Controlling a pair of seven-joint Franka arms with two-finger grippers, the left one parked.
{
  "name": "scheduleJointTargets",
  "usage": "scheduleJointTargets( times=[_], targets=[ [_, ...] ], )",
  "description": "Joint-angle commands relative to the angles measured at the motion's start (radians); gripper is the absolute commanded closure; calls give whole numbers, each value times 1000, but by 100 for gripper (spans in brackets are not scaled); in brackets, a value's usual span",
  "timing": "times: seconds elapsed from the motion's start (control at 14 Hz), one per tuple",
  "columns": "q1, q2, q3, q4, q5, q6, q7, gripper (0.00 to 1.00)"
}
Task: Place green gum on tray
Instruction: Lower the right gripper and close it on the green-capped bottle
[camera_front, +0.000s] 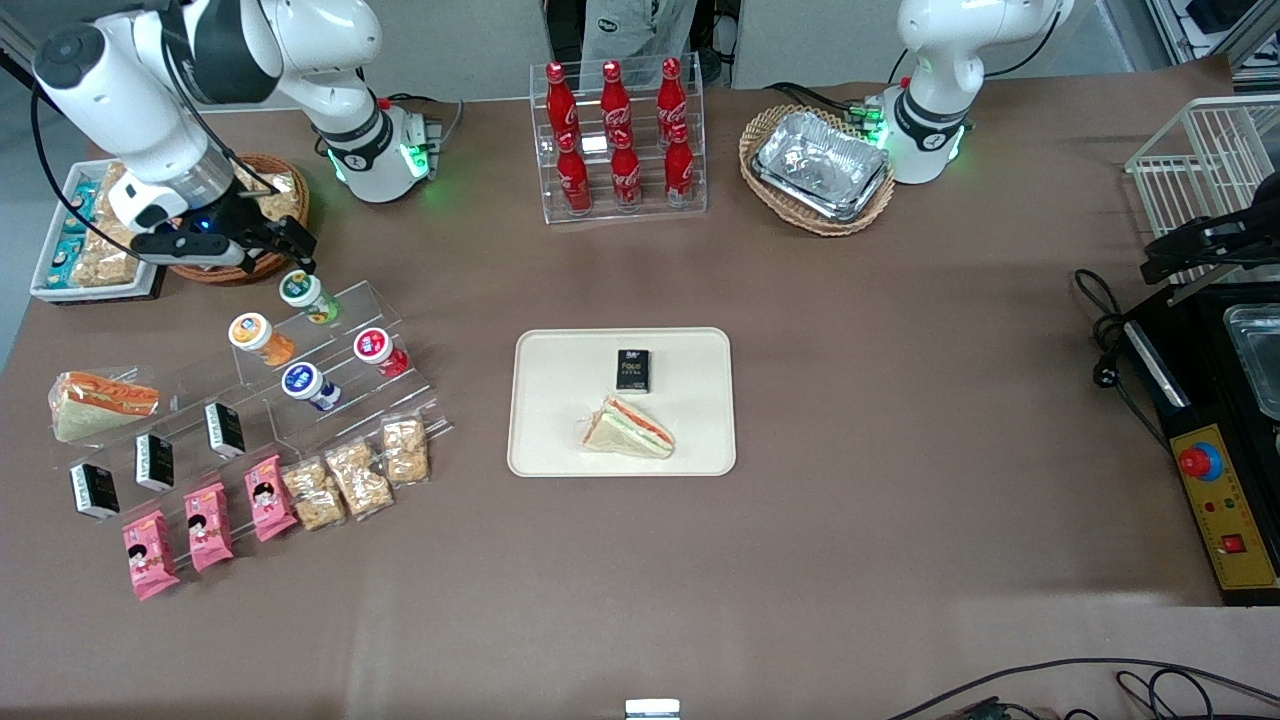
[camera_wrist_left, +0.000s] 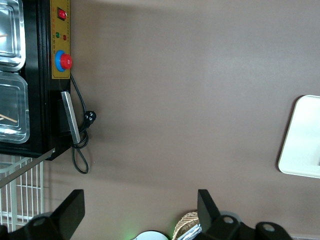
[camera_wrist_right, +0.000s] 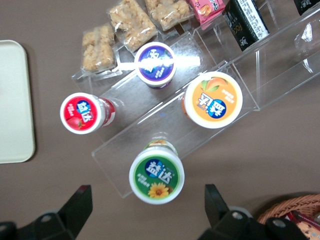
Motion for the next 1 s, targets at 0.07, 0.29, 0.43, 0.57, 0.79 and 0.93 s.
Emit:
scheduleJointTargets(
  times=[0.07,0.29,0.43,0.57,0.79,0.93],
  targets=[
    [-9,51,-2,-46,-33,112,-11,0],
    [-9,95,-2,-56,-33,160,-9,0],
    [-9,109,-2,-56,-33,169,-8,0],
    [-9,115,0,-56,-33,172,-3,4],
    [-9,135,0,-56,-33,176,-1,19],
    [-9,140,0,-54,-33,181,-1,38]
  ],
)
